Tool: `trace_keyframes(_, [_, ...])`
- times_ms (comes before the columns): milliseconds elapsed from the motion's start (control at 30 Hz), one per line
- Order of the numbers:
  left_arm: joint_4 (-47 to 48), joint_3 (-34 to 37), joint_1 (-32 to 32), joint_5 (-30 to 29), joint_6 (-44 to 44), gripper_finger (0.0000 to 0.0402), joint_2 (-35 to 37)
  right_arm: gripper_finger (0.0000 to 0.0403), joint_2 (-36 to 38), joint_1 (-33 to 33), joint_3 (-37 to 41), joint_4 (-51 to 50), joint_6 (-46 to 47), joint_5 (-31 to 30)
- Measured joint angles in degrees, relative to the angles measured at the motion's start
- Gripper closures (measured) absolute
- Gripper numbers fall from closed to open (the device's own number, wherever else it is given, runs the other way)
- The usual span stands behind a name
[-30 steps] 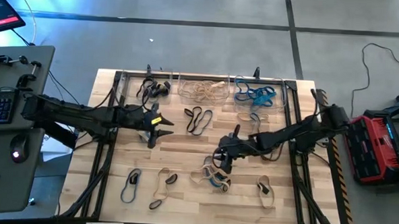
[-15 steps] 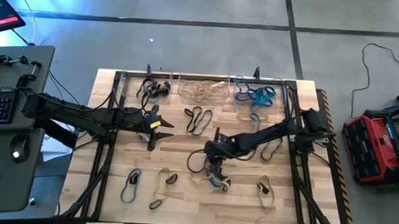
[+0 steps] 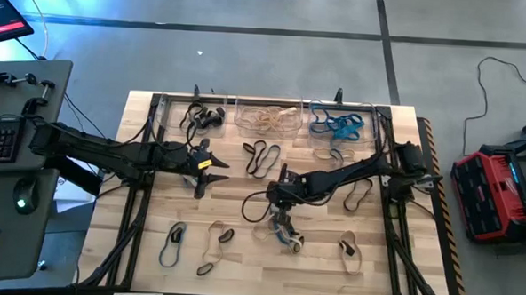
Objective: Sort rubber bands into baskets
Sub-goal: Put the blue rubber band into the right transparent bin
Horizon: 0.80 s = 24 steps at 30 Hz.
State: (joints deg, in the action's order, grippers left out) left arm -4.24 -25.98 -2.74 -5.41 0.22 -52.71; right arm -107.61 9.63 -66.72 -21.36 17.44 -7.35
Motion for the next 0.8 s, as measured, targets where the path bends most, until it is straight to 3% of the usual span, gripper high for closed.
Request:
trace_keyframes(533, [-0.02,0.0,0.0,0.02,-0.12,0.0248,0.0,0.0402,10.03,5.88,0.0,-0.21,-1.02,-20.36])
trace_keyframes(800, [0.01,0.0,0.0,0.07,-0.12,0.0248,0.0,0.0402,13.77,6.22,0.0,-3.05,0.71,-27.37])
